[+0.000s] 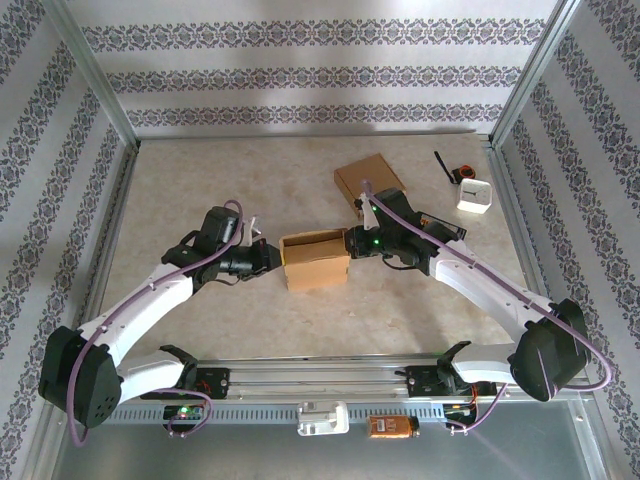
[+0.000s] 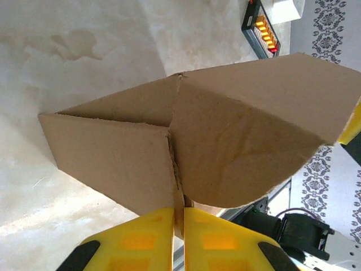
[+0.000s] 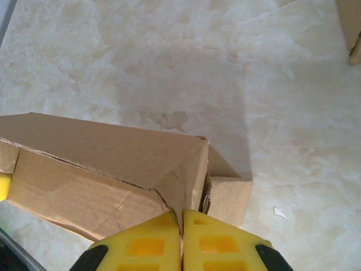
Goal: Fold the paper box
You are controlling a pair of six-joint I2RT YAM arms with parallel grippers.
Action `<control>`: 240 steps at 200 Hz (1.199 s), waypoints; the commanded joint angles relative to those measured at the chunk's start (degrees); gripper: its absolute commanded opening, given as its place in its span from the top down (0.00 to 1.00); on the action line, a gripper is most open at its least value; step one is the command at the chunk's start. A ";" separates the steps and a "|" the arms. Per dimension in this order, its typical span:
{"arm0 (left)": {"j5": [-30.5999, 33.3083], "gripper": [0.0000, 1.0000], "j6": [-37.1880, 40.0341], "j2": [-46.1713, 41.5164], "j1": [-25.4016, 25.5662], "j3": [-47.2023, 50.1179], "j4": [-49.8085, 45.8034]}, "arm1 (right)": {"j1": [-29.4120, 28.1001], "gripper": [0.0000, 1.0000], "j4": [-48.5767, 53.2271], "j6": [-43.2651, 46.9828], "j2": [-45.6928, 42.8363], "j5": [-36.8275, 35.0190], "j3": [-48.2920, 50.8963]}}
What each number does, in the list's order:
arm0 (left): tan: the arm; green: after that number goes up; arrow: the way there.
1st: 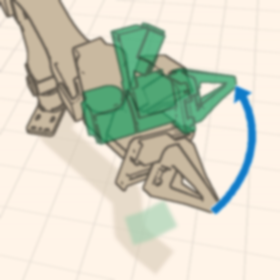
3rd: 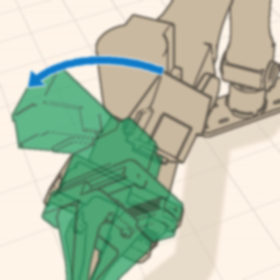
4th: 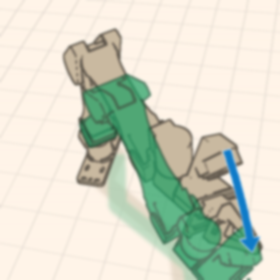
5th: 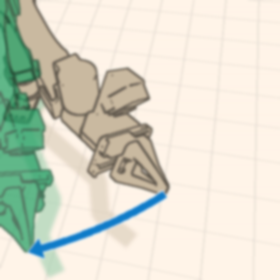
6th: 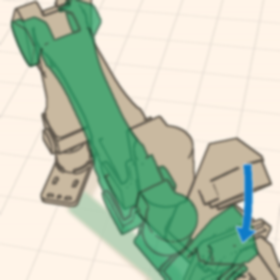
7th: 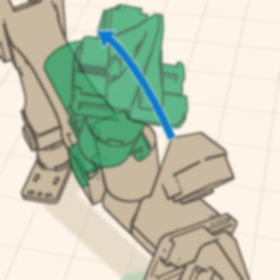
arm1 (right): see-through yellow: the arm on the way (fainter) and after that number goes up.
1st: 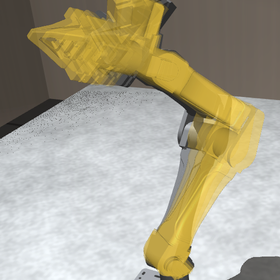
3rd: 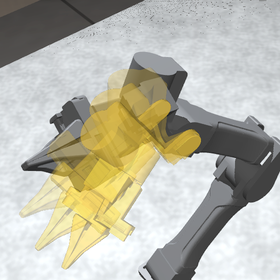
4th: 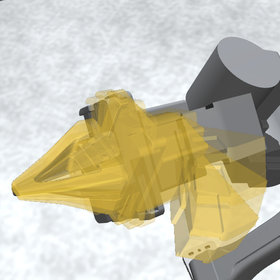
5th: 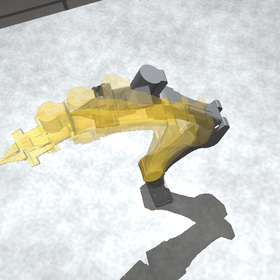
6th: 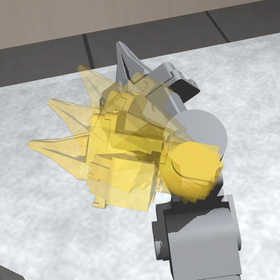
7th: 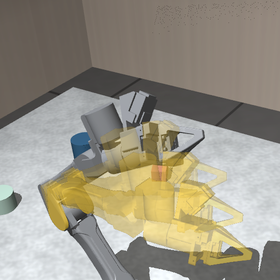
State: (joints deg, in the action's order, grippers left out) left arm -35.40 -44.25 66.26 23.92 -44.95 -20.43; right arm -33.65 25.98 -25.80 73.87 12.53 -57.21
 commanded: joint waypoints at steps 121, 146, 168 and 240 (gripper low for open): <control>15.48 0.64 16.60 -5.96 2.76 -8.37 -8.54 | -1.95 0.91 5.22 0.99 0.23 0.95 0.95; 19.54 0.63 19.18 -2.52 4.47 -11.86 -11.07 | -1.95 0.91 5.33 1.03 0.05 0.86 1.05; 21.05 0.64 19.62 -0.30 5.85 -13.44 -10.81 | -1.91 0.91 5.31 0.99 -0.04 0.82 1.19; 20.24 0.77 18.80 1.74 6.62 -14.80 -13.08 | -2.00 0.92 5.14 1.01 0.05 0.82 1.31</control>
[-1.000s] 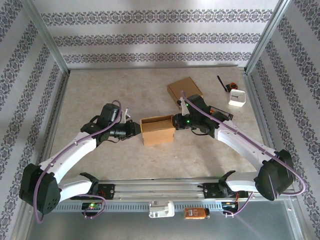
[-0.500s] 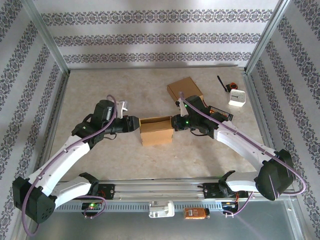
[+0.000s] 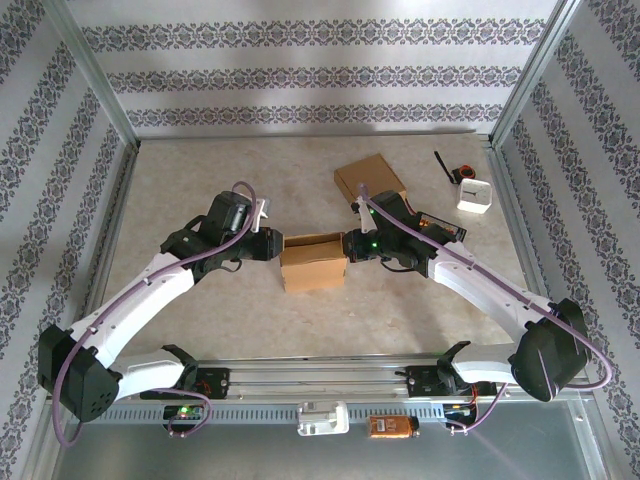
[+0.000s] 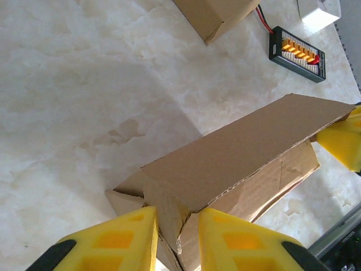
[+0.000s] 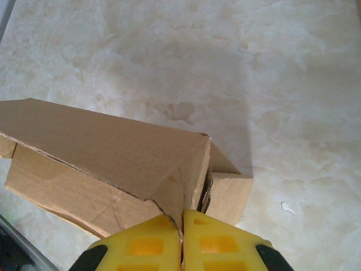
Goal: Fold the paper box
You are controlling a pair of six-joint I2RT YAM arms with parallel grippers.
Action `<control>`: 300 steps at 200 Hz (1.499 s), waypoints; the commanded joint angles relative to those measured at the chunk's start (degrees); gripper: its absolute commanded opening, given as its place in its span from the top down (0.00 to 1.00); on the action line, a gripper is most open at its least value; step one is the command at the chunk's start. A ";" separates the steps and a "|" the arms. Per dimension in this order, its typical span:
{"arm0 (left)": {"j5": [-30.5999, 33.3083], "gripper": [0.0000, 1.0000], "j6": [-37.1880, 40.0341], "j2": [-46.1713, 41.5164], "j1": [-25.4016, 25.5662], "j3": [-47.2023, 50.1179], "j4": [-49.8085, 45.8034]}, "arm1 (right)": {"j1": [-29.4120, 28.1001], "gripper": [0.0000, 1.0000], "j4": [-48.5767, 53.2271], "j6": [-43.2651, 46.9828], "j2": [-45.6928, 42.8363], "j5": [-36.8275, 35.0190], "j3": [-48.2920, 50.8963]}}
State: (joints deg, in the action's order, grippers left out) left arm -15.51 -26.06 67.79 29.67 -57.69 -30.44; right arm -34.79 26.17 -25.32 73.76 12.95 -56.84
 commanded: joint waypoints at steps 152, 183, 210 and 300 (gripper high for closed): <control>-6.87 1.00 -10.02 0.50 1.54 2.44 -7.73 | -1.61 0.92 7.85 -1.75 -0.69 0.85 2.70; -7.08 1.00 -10.67 0.43 1.62 4.59 -10.61 | -1.76 0.92 8.98 -1.12 -0.63 0.12 3.20; -8.04 1.00 -11.55 -0.07 1.87 6.31 -10.87 | -1.74 0.92 9.93 -0.31 -0.28 -0.45 3.30; -7.16 0.97 -11.92 -1.76 2.32 7.35 -9.03 | -0.13 0.74 11.47 -0.26 -5.09 5.53 -2.02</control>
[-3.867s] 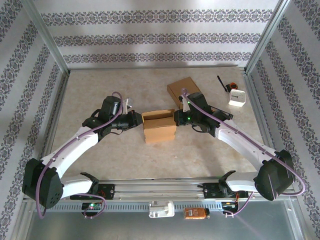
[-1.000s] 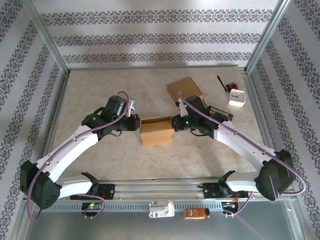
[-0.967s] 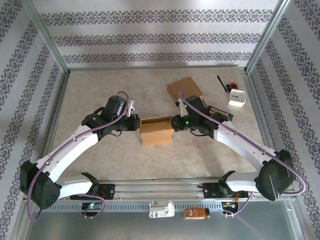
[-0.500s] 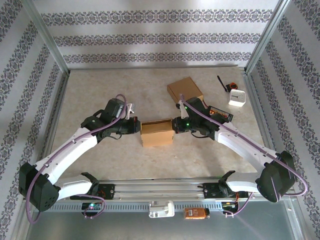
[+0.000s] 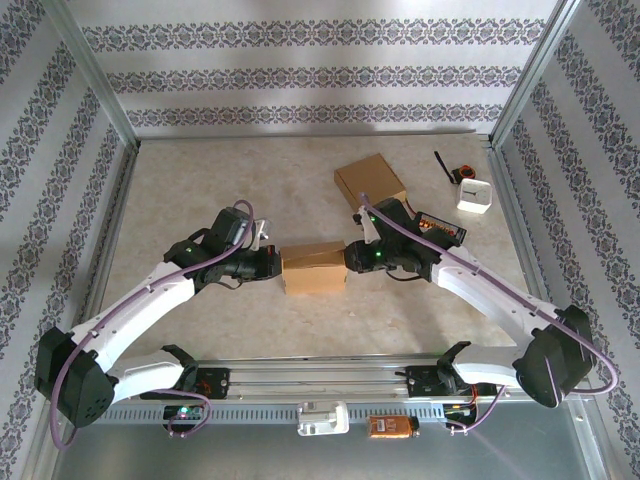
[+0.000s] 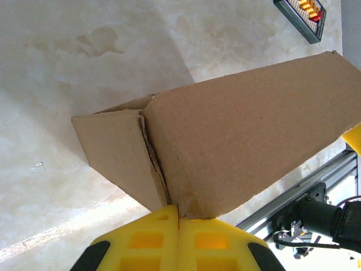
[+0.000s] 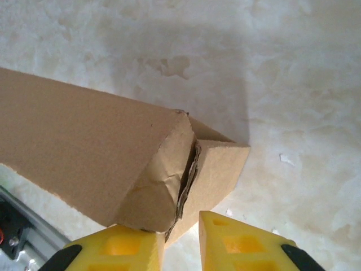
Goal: Fold the paper box
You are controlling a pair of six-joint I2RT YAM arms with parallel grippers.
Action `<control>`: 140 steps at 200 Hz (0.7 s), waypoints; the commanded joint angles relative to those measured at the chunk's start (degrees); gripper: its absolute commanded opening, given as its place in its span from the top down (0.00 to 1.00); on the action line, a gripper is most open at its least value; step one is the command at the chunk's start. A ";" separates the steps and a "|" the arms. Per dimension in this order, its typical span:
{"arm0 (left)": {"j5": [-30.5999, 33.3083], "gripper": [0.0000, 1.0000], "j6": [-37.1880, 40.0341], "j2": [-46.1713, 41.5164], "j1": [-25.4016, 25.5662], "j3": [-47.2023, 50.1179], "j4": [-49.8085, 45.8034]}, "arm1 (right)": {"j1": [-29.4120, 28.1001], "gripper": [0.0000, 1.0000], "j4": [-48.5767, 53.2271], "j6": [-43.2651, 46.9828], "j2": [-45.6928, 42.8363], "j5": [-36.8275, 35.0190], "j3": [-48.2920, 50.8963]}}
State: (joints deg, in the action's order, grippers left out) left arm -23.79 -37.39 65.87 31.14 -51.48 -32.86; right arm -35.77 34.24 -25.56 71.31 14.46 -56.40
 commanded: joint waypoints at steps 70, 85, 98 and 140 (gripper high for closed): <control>0.25 0.93 -0.32 0.72 0.94 1.30 -4.20 | 3.35 0.60 -2.52 -7.28 -5.99 5.31 -3.35; 0.28 0.92 -0.23 0.73 1.03 1.17 -4.10 | 3.51 0.58 -3.43 -10.35 -3.95 3.21 -4.20; 0.40 0.91 0.01 0.65 1.10 1.04 -4.08 | 3.65 0.59 -3.87 -11.54 -1.53 2.45 -5.32; 0.81 0.91 0.08 0.17 1.12 1.06 -4.58 | 3.43 0.74 -3.76 -13.20 3.30 2.70 -6.48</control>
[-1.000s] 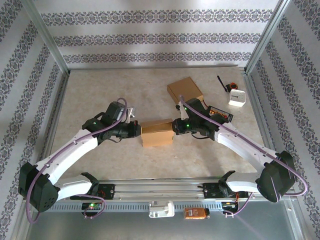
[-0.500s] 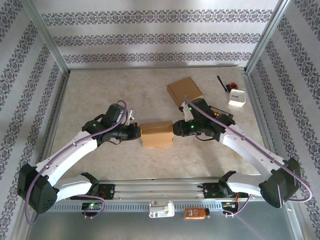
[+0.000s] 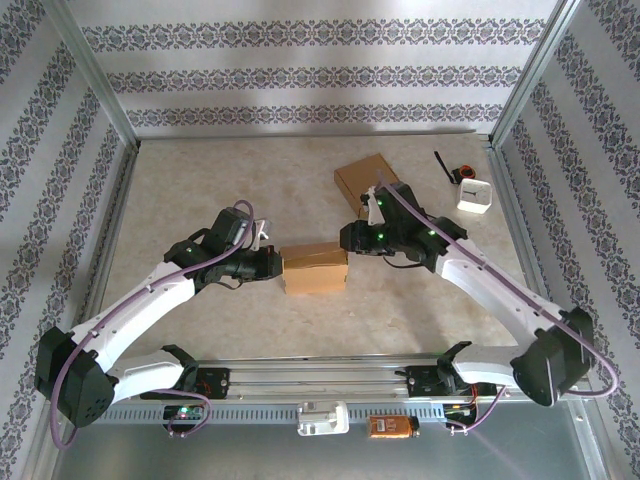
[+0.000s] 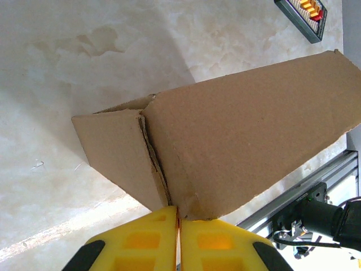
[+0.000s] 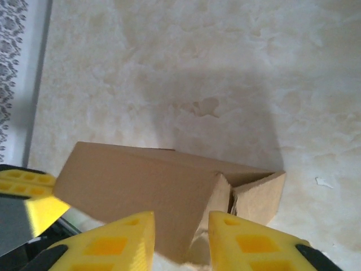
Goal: Fold the paper box
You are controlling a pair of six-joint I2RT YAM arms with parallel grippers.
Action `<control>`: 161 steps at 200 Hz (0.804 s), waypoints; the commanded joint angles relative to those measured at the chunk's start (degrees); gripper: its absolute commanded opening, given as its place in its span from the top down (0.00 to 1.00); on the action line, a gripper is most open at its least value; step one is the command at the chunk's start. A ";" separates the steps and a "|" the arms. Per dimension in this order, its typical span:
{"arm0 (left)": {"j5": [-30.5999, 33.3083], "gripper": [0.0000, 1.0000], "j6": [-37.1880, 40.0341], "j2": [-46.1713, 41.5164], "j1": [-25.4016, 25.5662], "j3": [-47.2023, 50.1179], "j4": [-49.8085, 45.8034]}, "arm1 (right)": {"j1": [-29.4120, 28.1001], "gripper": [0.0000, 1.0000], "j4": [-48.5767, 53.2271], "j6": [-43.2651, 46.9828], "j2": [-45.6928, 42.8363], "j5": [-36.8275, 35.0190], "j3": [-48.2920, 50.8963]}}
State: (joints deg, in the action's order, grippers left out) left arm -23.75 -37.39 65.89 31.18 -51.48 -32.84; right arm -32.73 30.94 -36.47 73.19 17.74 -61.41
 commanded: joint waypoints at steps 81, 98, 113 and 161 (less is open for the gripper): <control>2.29 0.84 0.30 -1.12 1.10 1.32 -4.75 | -0.81 0.84 -1.13 -5.57 -0.90 -4.32 7.84; 2.26 0.76 0.19 -2.68 1.08 1.34 -4.09 | -1.10 0.84 -1.14 -5.12 -0.96 -5.07 7.87; 1.33 0.67 0.09 -5.05 1.08 2.02 -2.00 | -1.11 0.84 -1.06 -4.81 -1.03 -5.57 7.38; 1.62 0.60 -6.83 -13.69 1.08 7.08 11.48 | -1.28 0.81 0.33 -3.02 -1.21 -4.70 4.07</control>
State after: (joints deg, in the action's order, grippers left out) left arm -22.90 -39.20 55.29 31.53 -46.54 -29.61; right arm -33.54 27.99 -40.58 72.03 15.05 -55.48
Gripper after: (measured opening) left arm 0.381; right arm 0.181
